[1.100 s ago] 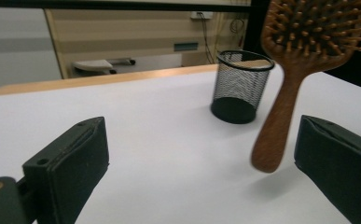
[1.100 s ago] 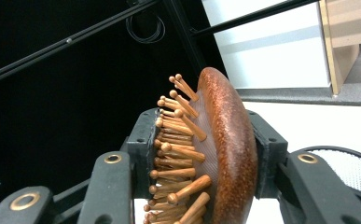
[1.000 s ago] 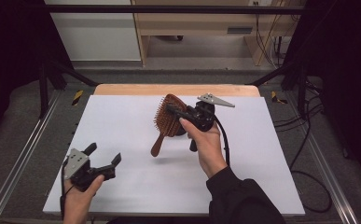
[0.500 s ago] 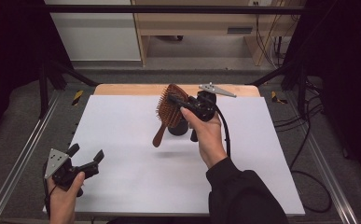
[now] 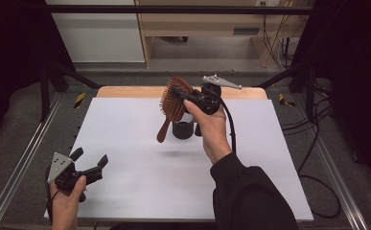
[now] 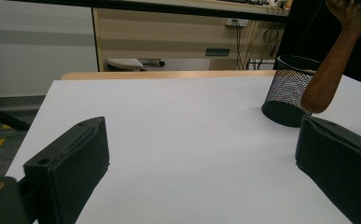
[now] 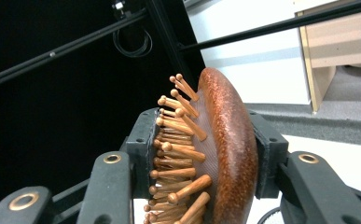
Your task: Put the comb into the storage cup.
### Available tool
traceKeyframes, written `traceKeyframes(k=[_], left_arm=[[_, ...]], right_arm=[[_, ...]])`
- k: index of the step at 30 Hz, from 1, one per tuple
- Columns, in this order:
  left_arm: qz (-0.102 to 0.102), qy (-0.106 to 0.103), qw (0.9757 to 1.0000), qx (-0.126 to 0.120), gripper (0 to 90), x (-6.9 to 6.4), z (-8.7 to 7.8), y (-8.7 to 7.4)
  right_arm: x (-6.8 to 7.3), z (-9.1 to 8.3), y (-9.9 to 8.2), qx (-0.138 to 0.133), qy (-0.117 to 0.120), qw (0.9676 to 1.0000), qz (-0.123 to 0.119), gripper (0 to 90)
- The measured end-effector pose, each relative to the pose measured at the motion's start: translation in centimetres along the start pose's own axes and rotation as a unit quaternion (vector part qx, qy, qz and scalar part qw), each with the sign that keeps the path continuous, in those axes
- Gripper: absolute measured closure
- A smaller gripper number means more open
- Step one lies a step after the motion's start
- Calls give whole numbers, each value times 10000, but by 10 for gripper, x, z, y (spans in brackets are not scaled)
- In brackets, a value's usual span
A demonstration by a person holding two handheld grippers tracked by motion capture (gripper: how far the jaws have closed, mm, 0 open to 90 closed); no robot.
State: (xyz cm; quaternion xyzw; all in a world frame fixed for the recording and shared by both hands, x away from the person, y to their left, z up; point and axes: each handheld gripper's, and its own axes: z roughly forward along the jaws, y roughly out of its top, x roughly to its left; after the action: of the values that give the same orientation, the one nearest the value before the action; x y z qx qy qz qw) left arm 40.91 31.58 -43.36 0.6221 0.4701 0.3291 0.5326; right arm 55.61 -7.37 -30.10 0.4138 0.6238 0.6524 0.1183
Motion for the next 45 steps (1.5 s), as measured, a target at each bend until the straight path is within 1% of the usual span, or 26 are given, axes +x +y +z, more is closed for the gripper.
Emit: traceKeyframes(k=[7, 20, 22, 33, 45], left_arm=[[-7, 19, 10000, 11, 30, 1, 0, -1], [28, -3, 10000, 43, 29, -1, 3, -2], [4, 14, 10000, 32, 29, 0, 2, -2], [22, 1, 10000, 37, 29, -1, 3, -2], [27, -9, 10000, 29, 26, -1, 3, -2]], right_arm=[[1, 2, 17, -172, -29, 9998, 4, 526], [-4, 8, 37, -383, -209, 9990, 38, 526], [-5, 8, 39, -405, -229, 9989, 30, 526], [-13, 2, 49, -569, -335, 9978, 2, 526], [-23, -8, 59, -721, -516, 9961, 2, 526]])
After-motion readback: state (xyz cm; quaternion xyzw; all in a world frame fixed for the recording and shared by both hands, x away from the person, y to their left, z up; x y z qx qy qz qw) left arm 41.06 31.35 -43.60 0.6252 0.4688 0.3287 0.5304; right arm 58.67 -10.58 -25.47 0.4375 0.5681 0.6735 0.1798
